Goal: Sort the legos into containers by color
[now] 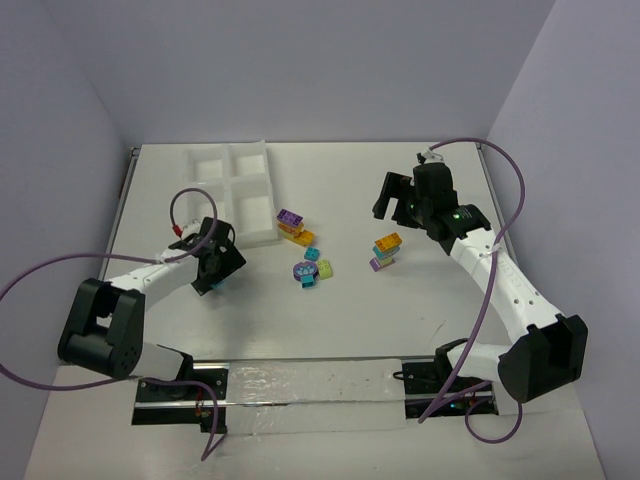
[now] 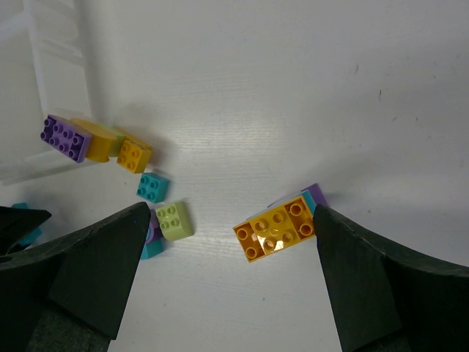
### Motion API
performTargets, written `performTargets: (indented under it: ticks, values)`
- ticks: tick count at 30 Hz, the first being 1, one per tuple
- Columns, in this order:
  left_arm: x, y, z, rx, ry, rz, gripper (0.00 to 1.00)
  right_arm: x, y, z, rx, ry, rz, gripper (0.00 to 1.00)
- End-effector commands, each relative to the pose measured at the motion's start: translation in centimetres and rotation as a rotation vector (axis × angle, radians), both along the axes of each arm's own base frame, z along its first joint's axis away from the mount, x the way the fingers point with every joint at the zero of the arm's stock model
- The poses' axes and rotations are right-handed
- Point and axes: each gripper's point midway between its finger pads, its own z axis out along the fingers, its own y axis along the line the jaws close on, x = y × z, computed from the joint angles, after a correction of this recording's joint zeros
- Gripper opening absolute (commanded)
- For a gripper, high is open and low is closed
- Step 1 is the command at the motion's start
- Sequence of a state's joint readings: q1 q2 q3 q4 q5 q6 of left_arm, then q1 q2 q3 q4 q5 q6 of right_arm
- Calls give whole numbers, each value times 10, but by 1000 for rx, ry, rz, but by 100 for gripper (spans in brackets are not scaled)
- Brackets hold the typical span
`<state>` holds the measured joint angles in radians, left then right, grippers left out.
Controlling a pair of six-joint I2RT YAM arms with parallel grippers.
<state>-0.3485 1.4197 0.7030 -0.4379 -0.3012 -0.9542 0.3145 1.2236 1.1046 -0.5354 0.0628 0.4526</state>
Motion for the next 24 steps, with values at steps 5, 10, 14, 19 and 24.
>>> performTargets:
  ticks: [5,10,14,19,24]
  values:
    - [-14,4,-13,62,98,16,98,2,1,5,11,-25,-4,100]
    - [-17,16,-17,111,121,61,89,1,0,4,8,-21,-3,100]
    - [-14,21,-20,103,115,101,87,1,0,4,5,-21,-3,100]
    - [-8,33,-23,98,108,145,82,1,0,5,3,-24,-2,100]
    - [-6,37,-25,114,115,144,64,0,-1,6,4,-24,-4,100]
